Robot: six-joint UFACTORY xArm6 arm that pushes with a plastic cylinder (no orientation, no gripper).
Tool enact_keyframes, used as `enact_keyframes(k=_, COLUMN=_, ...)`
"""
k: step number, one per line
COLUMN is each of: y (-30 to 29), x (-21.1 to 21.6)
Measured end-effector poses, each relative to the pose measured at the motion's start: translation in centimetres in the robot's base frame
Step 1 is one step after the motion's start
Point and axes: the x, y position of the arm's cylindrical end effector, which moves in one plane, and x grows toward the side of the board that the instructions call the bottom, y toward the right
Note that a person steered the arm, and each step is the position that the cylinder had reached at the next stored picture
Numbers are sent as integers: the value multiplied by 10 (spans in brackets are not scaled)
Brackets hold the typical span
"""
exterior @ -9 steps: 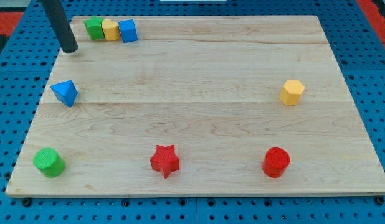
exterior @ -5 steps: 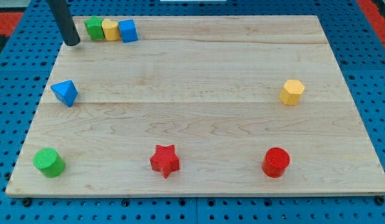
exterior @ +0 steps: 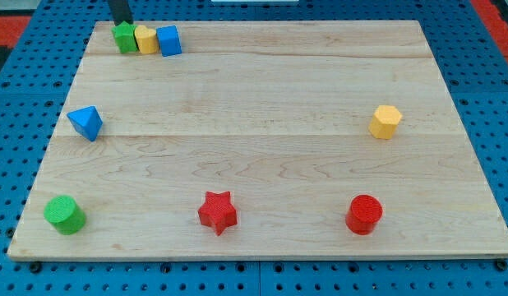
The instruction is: Push the green star right a bit
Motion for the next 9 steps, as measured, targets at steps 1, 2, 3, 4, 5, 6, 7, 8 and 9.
enact_keyframes(k=1, y=0, x=26)
enact_keyframes(k=2, y=-1, x=59)
enact_keyframes(k=3, y=11, x=103)
enact_keyframes(k=4, y=15, x=117)
enact_keyframes(k=5, y=15, x=93)
enact_keyframes(k=6, y=19, x=81)
enact_keyframes(k=7, y=26, x=81)
enact_keyframes(k=8, y=26, x=76)
enact_keyframes(k=9, y=32, x=76)
